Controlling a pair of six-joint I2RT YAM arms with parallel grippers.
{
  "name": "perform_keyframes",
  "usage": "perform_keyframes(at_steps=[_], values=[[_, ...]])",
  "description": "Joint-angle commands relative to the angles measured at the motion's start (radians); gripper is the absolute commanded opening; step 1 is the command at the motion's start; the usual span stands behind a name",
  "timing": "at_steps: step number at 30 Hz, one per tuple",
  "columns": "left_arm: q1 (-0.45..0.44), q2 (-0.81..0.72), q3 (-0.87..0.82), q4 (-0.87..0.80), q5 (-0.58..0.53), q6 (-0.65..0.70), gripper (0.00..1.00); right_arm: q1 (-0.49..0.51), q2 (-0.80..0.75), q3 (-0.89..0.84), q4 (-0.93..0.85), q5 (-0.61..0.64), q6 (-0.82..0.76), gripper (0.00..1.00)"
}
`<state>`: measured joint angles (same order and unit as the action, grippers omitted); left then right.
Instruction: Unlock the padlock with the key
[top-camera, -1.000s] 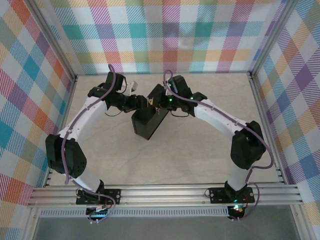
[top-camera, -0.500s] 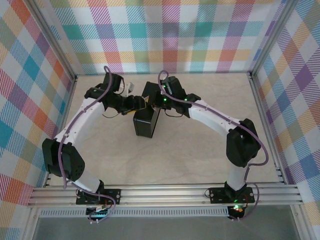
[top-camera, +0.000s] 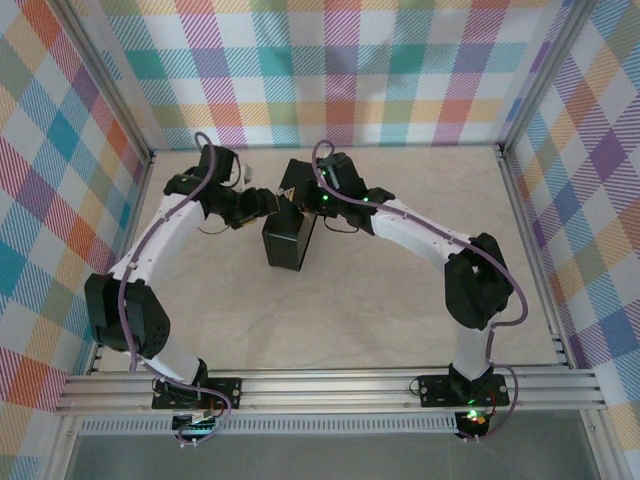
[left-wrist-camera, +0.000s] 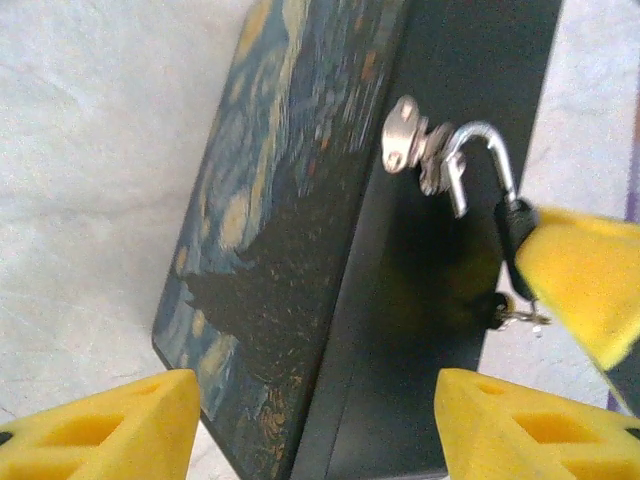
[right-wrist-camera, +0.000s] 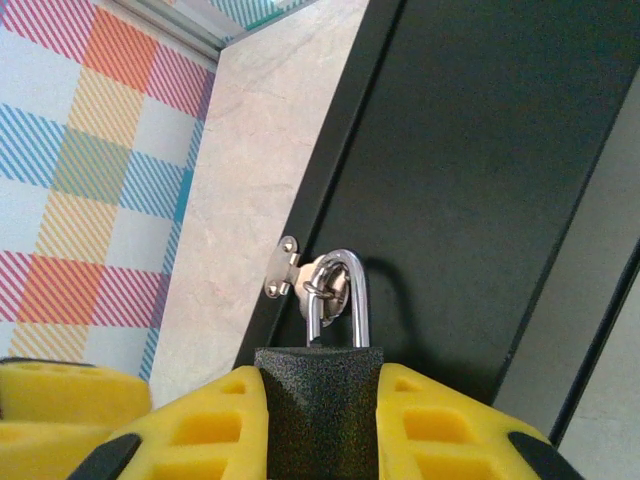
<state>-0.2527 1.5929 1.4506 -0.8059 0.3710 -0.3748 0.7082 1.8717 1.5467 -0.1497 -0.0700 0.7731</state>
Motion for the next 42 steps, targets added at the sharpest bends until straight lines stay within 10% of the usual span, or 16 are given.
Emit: perform_keyframes(at_steps=[1, 26, 42], values=[[-0.035, 0.012, -0.018, 0.009, -0.02, -0.001, 0.62, 0.013, 0.018, 0.04, 0.058, 0.024, 0.021, 0.1], [-0.05, 0.004, -0.1, -0.002, 0.06, 0.036, 0.37, 0.021, 0.168, 0.19, 0.096, 0.093, -0.056, 0.1], [0.099, -0.052, 0.038, -0.003, 0.227, -0.007, 0.61, -0.058, -0.038, 0.099, 0.082, 0.078, -0.096, 0.11]])
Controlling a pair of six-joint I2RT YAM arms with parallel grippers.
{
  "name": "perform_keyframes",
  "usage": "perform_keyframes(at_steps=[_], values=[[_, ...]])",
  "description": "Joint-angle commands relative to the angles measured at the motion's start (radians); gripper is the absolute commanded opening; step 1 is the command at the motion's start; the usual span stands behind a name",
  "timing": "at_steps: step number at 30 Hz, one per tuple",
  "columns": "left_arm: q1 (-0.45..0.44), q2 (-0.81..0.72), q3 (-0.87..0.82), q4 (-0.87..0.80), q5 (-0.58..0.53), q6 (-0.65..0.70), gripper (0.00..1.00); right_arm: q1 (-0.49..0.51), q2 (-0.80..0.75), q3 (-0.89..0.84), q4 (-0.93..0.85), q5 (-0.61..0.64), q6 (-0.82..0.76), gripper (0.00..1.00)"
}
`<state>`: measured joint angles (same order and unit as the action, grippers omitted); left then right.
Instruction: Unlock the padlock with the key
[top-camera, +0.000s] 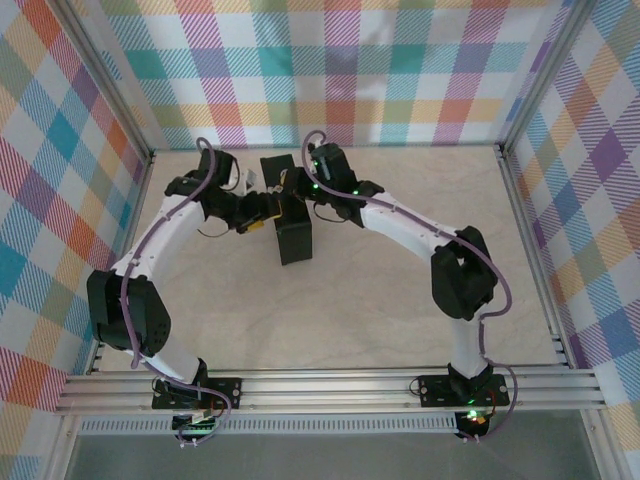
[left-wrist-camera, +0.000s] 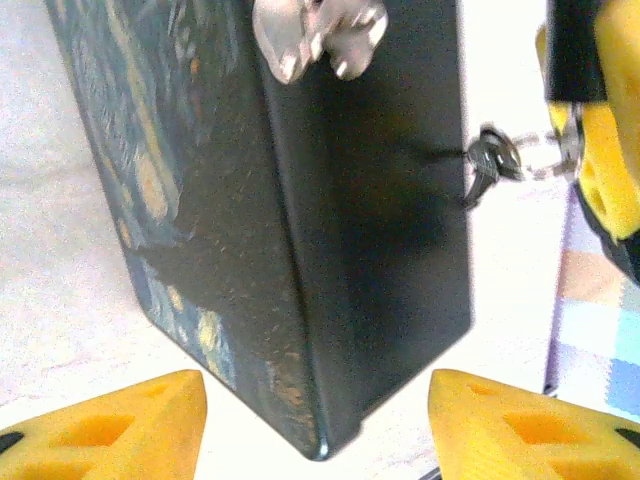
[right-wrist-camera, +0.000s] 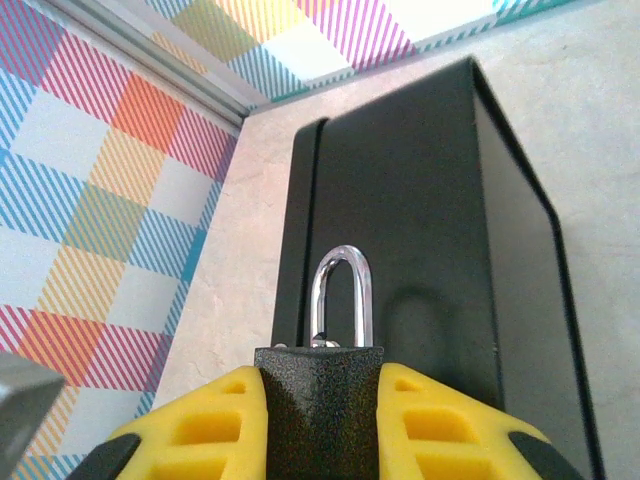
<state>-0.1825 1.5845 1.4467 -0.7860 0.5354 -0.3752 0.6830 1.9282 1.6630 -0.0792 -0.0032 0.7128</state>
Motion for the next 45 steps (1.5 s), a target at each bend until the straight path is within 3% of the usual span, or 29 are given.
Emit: perform_keyframes(at_steps=[1, 5, 11, 20, 25, 32, 36, 38, 40, 45], values=[[0.04, -0.051, 0.046, -0.025, 0.062, -0.011, 0.62, -0.049, -0.118, -0.046, 0.01, 0.015, -0.033, 0.11], [0.071, -0.087, 0.045, -0.034, 0.029, -0.025, 0.63, -0.117, -0.217, -0.188, 0.008, 0.023, -0.035, 0.12], [0.075, -0.177, -0.017, -0.047, -0.152, -0.022, 0.63, -0.272, -0.355, -0.46, -0.064, 0.047, -0.052, 0.14], [0.075, -0.256, -0.073, -0.047, -0.199, -0.032, 0.63, -0.446, -0.432, -0.775, -0.078, 0.149, -0.073, 0.19], [0.075, -0.278, -0.069, -0.068, -0.229, -0.043, 0.63, -0.452, -0.439, -0.796, -0.13, 0.208, -0.127, 0.25], [0.084, -0.278, -0.028, -0.121, -0.278, -0.039, 0.65, -0.456, -0.41, -0.758, -0.206, 0.206, -0.182, 0.5], [0.096, -0.285, -0.025, -0.118, -0.291, -0.063, 0.65, -0.453, -0.466, -0.749, -0.203, 0.121, -0.201, 0.59], [0.102, -0.284, -0.032, -0.119, -0.292, -0.072, 0.65, -0.446, -0.491, -0.728, -0.205, 0.041, -0.208, 0.69], [0.105, -0.285, -0.043, -0.114, -0.295, -0.081, 0.65, -0.408, -0.505, -0.686, -0.21, -0.033, -0.219, 0.82], [0.107, -0.284, -0.083, -0.11, -0.343, -0.116, 0.65, -0.214, -0.464, -0.496, -0.257, -0.043, -0.244, 0.93]])
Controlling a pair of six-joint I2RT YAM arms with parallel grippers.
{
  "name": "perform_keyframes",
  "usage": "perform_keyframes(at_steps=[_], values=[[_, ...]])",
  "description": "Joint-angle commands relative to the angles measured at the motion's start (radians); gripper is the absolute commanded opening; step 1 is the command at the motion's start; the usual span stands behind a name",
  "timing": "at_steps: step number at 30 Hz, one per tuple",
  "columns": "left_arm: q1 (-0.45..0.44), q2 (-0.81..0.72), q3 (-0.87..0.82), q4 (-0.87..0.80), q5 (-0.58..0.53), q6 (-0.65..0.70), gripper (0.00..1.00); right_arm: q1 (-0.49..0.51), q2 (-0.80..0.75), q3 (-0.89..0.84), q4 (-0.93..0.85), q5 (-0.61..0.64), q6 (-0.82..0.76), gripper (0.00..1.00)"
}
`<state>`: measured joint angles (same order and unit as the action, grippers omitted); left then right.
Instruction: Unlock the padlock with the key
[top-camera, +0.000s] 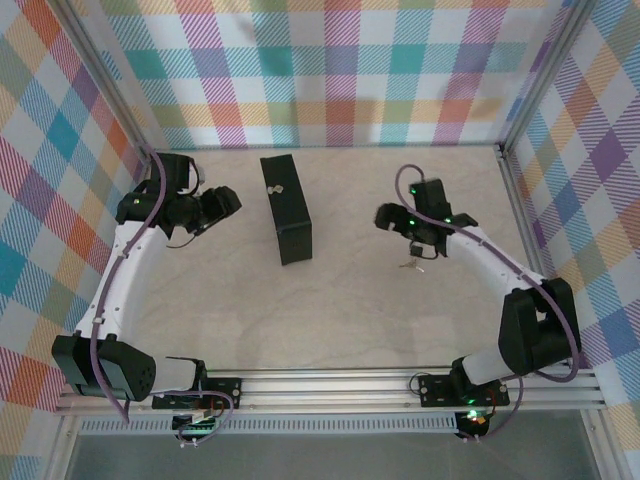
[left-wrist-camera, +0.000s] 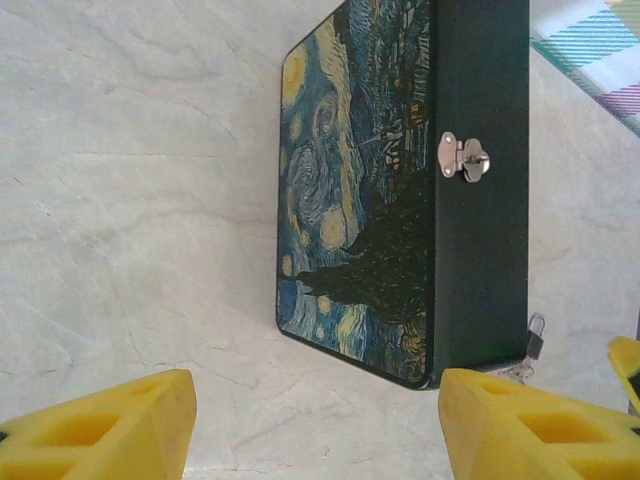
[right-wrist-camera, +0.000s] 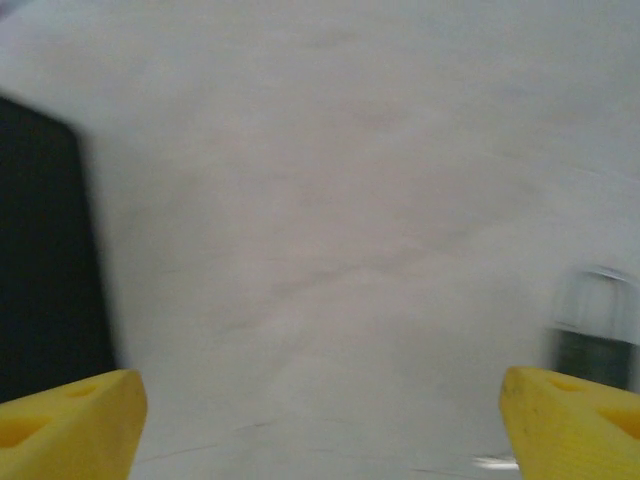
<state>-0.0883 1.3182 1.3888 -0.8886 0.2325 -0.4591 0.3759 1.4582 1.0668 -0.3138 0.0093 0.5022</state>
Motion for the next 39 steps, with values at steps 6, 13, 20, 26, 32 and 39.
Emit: perform_keyframes(at_steps=[6, 13, 20, 26, 32, 39], values=[[0.018, -0.034, -0.063, -0.016, -0.083, -0.067, 0.65, 0.267, 0.199, 0.399, -0.13, -0.009, -0.059, 1.0], [0.033, -0.051, -0.079, -0.021, -0.072, -0.045, 0.66, 0.389, 0.435, 0.714, -0.284, 0.071, -0.134, 1.0], [0.05, -0.052, -0.07, -0.032, -0.044, -0.014, 0.66, 0.455, 0.597, 0.934, -0.421, 0.135, -0.183, 1.0], [0.063, -0.063, -0.073, -0.042, -0.041, 0.009, 0.66, 0.478, 0.669, 1.013, -0.473, 0.16, -0.178, 1.0], [0.07, -0.069, -0.067, -0.057, -0.043, 0.023, 0.67, 0.478, 0.703, 1.036, -0.534, 0.198, -0.158, 1.0], [0.069, -0.082, -0.075, -0.074, -0.025, 0.044, 0.66, 0.461, 0.687, 0.981, -0.492, 0.136, -0.073, 0.87]])
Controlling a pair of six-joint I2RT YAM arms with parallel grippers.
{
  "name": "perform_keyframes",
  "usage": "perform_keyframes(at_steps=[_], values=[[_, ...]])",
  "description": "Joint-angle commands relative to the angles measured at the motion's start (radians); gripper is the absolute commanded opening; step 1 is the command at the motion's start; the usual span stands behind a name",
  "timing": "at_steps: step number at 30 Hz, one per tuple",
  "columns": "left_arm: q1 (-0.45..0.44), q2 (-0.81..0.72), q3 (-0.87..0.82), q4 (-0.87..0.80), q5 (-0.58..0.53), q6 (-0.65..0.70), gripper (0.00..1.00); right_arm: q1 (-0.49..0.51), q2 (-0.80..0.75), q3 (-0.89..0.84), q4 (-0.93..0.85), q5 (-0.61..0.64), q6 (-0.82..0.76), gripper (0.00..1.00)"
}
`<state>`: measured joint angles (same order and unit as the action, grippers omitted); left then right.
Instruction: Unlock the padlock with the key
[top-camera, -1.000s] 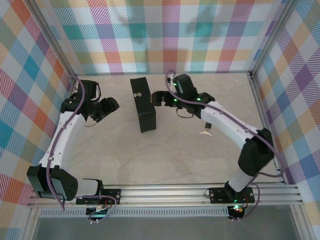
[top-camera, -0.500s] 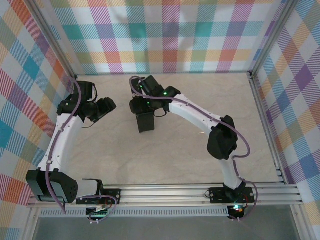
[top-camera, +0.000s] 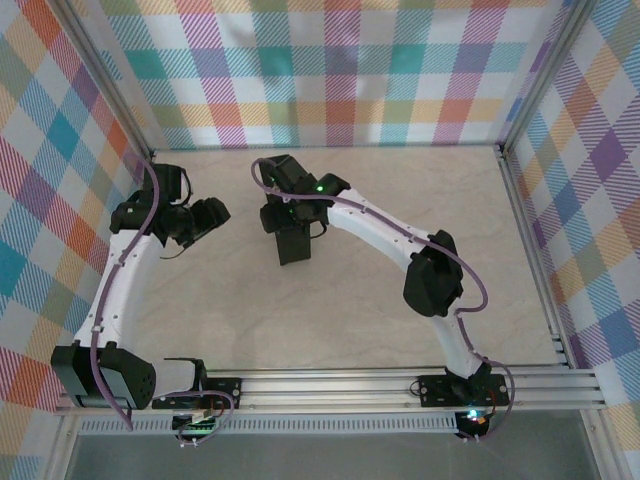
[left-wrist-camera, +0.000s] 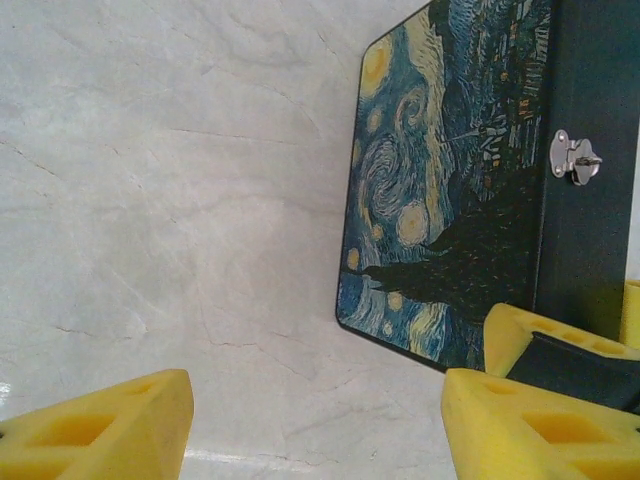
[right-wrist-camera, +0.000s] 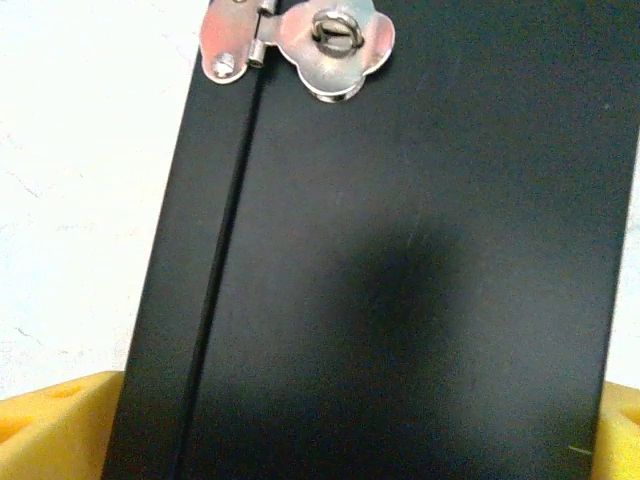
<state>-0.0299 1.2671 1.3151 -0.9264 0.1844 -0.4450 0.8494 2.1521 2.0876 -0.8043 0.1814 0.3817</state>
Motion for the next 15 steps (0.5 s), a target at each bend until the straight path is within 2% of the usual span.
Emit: perform_keyframes(at_steps=[1, 10, 15], values=[[0.012, -0.032, -0.003, -0.038, 0.035, 0.037, 0.66, -0.022, -0.034, -0.092, 0.052, -0.081, 0.071, 0.85], [-0.034, -0.009, -0.107, 0.029, 0.118, 0.013, 0.66, -0.184, -0.32, -0.664, 0.611, -0.508, 0.345, 0.81], [-0.113, 0.065, -0.108, 0.1, 0.081, -0.026, 0.66, -0.244, -0.39, -0.883, 0.758, -0.627, 0.389, 0.83]])
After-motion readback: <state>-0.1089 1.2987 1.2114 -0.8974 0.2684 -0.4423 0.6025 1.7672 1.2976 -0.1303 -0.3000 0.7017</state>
